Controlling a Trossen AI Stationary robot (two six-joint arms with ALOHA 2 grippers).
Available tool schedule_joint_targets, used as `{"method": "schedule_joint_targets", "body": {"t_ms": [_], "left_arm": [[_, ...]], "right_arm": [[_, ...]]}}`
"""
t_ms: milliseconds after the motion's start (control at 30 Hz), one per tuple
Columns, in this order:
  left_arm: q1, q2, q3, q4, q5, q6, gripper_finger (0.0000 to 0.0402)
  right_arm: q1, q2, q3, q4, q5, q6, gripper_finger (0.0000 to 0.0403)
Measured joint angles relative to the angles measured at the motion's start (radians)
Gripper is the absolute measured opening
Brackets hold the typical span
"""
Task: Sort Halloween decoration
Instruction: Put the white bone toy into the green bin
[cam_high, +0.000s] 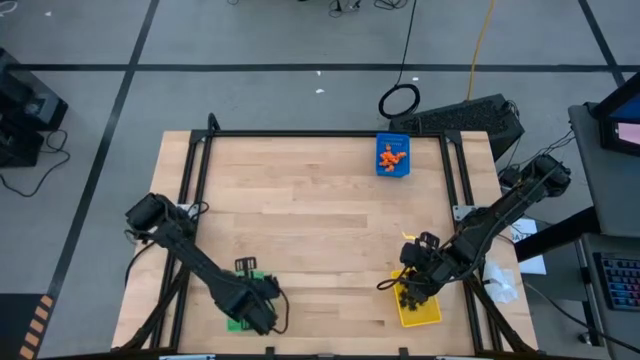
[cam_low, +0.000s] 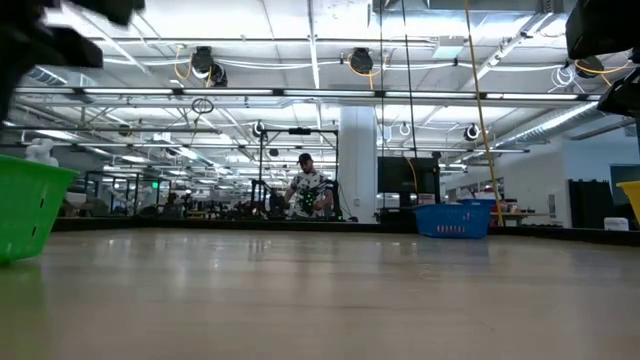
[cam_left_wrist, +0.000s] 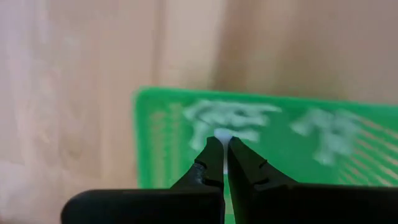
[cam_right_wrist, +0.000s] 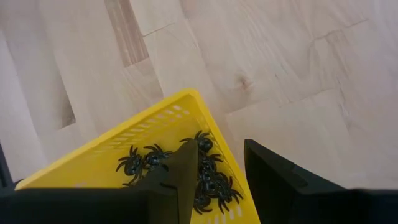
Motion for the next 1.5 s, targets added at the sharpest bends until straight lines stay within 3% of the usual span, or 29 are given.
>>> {"method": "schedule_joint_targets", "body": {"t_ms": [233, 700, 1100, 1267, 1500], "left_arm": [[0.026, 0.000, -0.103, 0.093, -0.068, -0.006, 0.0001], [0.035, 0.000, -0.111, 0.158, -0.140, 0.073, 0.0001], [0.043, -0.082, -0.089, 0.143, -0.058, 0.111, 0.0001], [0.043, -0.077, -0.147, 0.263, 0.045, 0.099, 0.0000], [0.043, -0.076, -0.208, 0.264, 0.025, 0.068, 0.0005]], "right_arm": [[0.000, 0.000, 0.000, 0.015, 0.000, -0.001, 0.0123], [0.000, 0.000, 0.000, 0.015, 0.003, -0.010, 0.0123], [0.000, 0.000, 0.000, 0.014, -0.002, -0.070, 0.0115], [0.000, 0.000, 0.000, 0.011, -0.002, -0.081, 0.0087], [0.000, 0.000, 0.000, 0.010, -0.002, -0.096, 0.0063]]}}
